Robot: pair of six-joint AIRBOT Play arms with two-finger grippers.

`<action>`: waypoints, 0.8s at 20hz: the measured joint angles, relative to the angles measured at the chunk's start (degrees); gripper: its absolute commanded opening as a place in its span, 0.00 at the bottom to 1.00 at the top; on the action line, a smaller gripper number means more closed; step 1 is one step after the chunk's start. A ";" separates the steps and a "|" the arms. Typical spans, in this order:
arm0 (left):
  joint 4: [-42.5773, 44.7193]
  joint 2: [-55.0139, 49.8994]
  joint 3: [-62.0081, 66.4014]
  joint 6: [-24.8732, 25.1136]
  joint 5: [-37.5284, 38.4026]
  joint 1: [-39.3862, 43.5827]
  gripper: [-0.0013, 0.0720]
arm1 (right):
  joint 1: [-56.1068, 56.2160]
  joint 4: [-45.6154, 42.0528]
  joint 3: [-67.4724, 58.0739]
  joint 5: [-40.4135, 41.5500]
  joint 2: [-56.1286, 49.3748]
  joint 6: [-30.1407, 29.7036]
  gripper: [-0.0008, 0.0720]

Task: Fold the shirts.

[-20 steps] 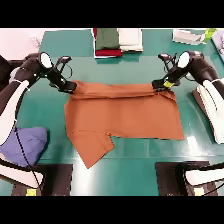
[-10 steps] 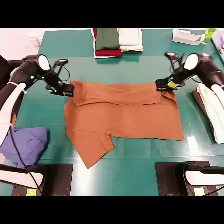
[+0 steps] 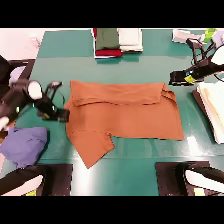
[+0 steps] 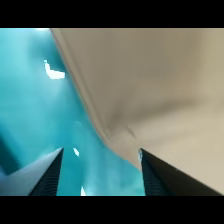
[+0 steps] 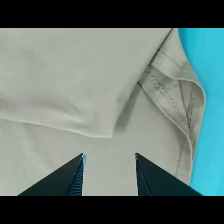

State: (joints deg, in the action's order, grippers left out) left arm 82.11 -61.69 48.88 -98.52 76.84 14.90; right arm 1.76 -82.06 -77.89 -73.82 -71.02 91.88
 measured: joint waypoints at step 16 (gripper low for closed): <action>-10.12 7.10 -18.10 -7.23 -15.54 12.85 0.05 | -0.02 1.49 0.07 -1.60 1.44 0.00 0.54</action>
State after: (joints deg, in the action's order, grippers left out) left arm 71.99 -54.59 30.79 -105.75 61.30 27.75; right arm 1.74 -80.58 -77.82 -75.42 -69.58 91.88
